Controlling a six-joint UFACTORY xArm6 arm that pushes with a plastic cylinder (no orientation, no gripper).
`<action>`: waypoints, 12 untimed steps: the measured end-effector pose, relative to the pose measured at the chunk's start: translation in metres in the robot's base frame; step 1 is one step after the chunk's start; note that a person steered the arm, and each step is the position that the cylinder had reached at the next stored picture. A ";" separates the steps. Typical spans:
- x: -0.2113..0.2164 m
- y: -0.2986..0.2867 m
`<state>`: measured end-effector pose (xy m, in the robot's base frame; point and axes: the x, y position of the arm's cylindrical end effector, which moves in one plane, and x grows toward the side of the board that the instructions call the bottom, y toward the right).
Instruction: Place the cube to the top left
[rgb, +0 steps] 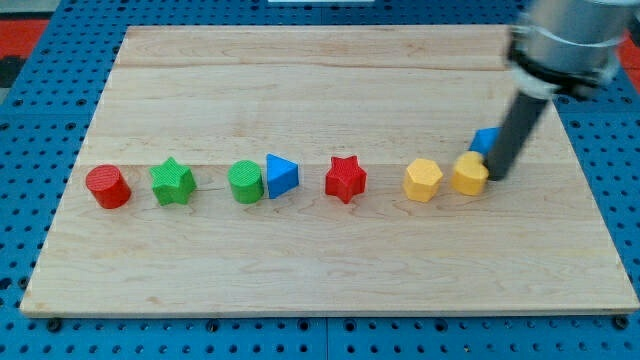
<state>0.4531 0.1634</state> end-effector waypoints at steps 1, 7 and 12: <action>0.002 0.011; -0.065 -0.013; 0.032 -0.103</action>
<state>0.4848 0.0607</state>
